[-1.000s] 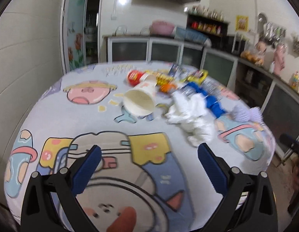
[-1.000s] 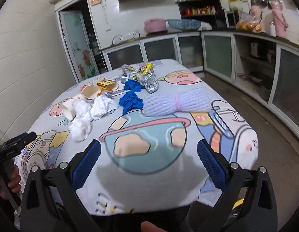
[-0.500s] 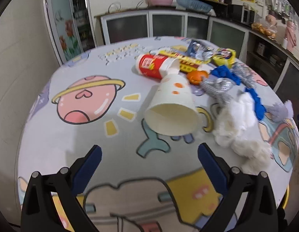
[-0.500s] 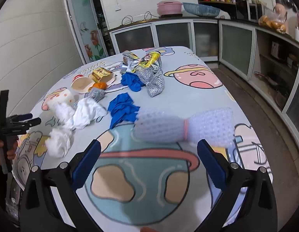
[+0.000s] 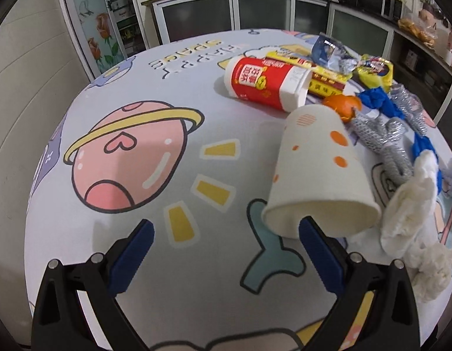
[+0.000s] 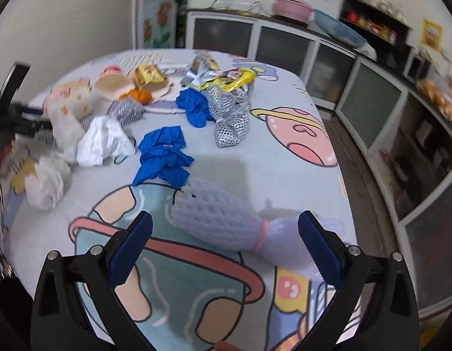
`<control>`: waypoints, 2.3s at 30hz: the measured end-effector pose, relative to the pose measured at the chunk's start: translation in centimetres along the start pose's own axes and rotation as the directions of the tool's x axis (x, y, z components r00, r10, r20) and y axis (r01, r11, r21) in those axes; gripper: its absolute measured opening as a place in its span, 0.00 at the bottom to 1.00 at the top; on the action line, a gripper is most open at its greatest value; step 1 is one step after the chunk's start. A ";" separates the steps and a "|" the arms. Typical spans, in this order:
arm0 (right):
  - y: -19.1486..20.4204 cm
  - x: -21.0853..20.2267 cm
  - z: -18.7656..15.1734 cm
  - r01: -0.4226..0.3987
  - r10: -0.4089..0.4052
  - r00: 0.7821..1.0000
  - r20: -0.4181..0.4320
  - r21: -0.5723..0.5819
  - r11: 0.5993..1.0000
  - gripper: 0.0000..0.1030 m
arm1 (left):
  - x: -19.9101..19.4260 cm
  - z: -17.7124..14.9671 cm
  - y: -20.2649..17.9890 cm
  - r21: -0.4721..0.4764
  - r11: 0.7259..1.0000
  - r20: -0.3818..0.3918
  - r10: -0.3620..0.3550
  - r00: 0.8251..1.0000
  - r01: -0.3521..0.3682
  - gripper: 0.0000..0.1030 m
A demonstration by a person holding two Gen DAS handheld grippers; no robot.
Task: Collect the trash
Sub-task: 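Grasp the lavender foam net with the right tool while the left tool grasps the dotted paper cup, then carry both items to the yellow bin and open both tools over it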
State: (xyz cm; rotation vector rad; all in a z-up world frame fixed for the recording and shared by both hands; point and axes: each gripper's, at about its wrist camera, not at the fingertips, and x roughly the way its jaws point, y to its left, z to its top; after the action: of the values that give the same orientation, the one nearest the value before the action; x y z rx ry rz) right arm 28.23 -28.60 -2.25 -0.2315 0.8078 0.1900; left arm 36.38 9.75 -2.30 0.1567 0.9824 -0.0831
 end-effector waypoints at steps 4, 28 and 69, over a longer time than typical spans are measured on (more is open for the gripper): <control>0.1 1.7 0.7 -0.003 -0.001 0.998 -0.055 -0.081 0.997 0.92 | 0.9 1.0 -0.3 0.011 1.000 -0.015 -0.019 1.000 0.019 0.93; -1.4 3.4 1.1 -0.251 0.262 0.954 -0.145 0.090 0.964 0.24 | -0.5 2.7 -1.3 0.000 0.978 0.047 -0.207 0.977 0.208 0.06; -12.7 -15.5 -38.5 0.269 -0.086 0.959 -0.270 0.770 0.579 0.28 | -10.2 -17.1 -49.6 0.570 0.403 -0.439 -0.587 0.680 0.716 0.06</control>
State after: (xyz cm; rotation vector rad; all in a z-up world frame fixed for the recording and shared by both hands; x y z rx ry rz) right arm -5.58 -52.60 -14.97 0.5512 0.9966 -0.4185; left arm 9.72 -36.22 -7.80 0.4936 1.0940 -1.2499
